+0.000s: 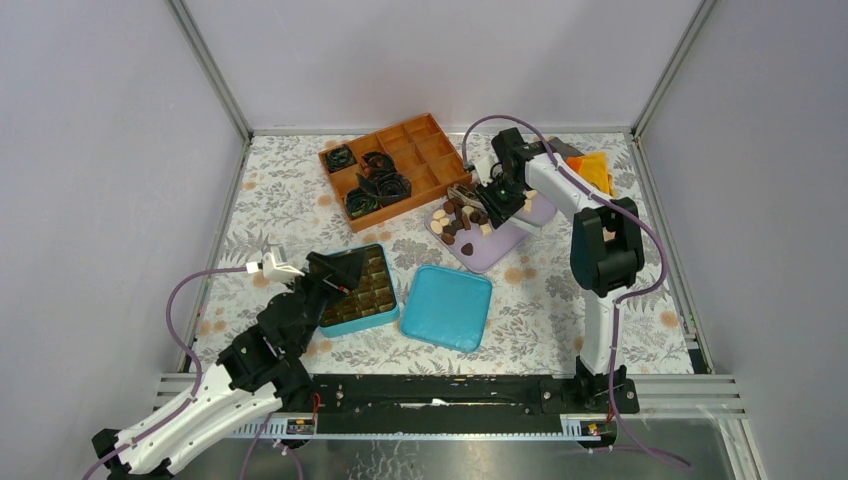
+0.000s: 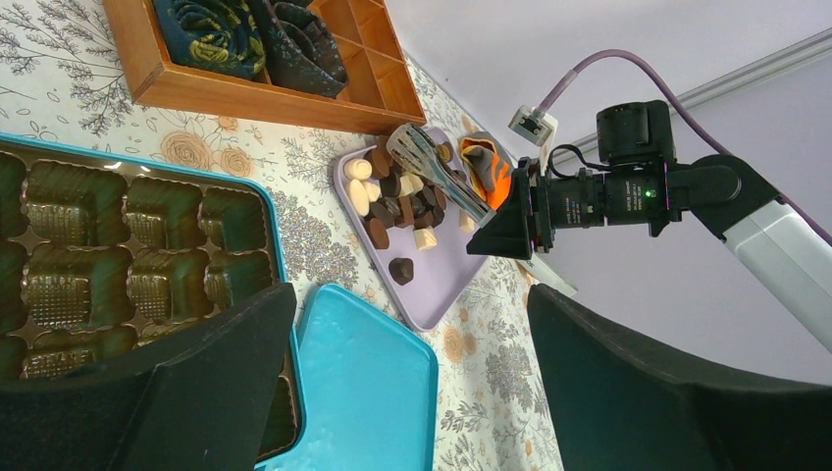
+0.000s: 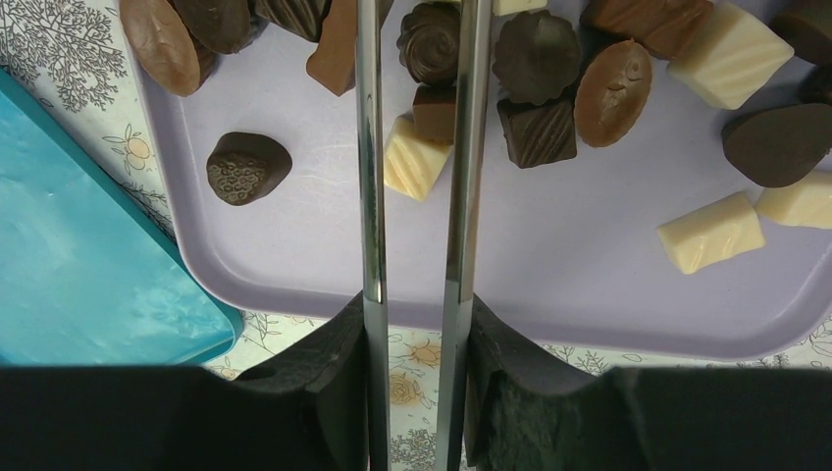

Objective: Pack the chocolate
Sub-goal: Pick up the fake chocolate from the plate.

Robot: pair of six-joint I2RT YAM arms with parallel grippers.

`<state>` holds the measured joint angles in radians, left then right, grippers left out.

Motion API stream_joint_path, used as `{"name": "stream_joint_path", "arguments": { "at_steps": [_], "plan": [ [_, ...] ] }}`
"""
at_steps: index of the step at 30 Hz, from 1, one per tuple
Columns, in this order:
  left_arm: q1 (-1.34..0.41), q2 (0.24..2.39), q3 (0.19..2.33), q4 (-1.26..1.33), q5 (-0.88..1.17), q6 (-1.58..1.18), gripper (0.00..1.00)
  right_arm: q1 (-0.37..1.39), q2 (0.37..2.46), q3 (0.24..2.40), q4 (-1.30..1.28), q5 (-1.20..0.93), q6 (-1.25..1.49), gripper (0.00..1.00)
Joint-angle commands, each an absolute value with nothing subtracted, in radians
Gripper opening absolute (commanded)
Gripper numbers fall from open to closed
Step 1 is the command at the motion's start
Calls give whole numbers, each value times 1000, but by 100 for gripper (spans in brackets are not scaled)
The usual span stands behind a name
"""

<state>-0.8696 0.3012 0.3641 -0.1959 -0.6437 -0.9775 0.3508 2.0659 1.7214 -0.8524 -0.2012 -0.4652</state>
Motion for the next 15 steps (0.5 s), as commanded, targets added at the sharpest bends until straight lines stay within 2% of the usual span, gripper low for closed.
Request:
{"name": "stream_joint_path", "arguments": {
  "at_steps": [1, 10, 15],
  "plan": [
    [-866, 302, 364, -172, -664, -986, 96, 356, 2048, 1751, -849, -206, -479, 29],
    [-866, 294, 364, -187, -667, -990, 95, 327, 1955, 1711, -838, -263, -456, 0],
    [-866, 292, 369, -193, -672, -986, 95, 307, 1902, 1673, -826, -305, -445, 0]
  ]
}}
